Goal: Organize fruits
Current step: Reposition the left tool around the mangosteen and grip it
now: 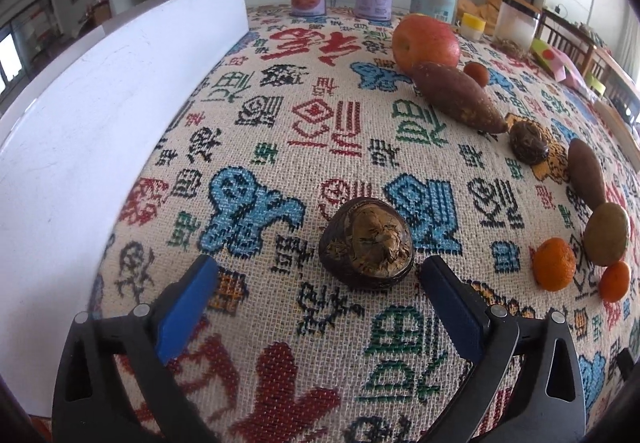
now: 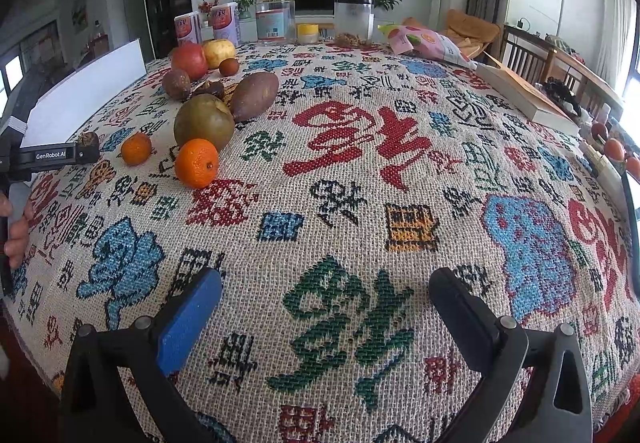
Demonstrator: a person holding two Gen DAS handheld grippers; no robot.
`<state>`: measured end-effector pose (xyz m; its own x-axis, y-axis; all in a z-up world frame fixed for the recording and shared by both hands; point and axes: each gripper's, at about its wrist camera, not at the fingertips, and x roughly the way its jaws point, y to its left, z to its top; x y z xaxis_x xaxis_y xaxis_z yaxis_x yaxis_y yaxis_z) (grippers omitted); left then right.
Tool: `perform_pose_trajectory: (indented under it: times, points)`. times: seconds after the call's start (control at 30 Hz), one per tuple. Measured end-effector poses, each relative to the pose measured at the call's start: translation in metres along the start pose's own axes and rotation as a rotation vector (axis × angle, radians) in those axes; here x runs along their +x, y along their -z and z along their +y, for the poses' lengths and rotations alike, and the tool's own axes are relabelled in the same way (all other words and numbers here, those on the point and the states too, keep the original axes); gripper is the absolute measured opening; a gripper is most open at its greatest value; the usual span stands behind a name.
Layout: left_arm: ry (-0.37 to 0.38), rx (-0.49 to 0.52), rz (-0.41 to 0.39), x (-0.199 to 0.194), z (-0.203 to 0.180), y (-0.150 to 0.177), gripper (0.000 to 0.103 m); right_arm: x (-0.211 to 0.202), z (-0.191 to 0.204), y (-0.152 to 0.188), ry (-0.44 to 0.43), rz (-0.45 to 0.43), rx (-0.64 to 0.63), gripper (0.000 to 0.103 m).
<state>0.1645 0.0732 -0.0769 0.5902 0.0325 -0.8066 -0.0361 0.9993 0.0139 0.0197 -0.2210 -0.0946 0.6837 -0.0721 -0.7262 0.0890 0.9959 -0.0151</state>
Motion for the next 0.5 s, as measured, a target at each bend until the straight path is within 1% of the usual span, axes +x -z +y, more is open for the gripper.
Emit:
perform_pose_trajectory:
  times: [0.3,0.4,0.5]
  points:
    - [0.003,0.0,0.0,-0.0005,0.0009,0.001,0.103,0.0014,-0.0017,-0.0003,0.0,0.002,0.007,0.103]
    - [0.026,0.037,0.005,-0.0012,0.0032,0.0019,0.103,0.0014,-0.0019,-0.0002,0.0,0.002,0.008,0.103]
    - [0.037,0.04,0.003,-0.0024,0.0072,0.0035,0.103,0.0013,-0.0019,0.0,-0.001,0.002,0.007,0.103]
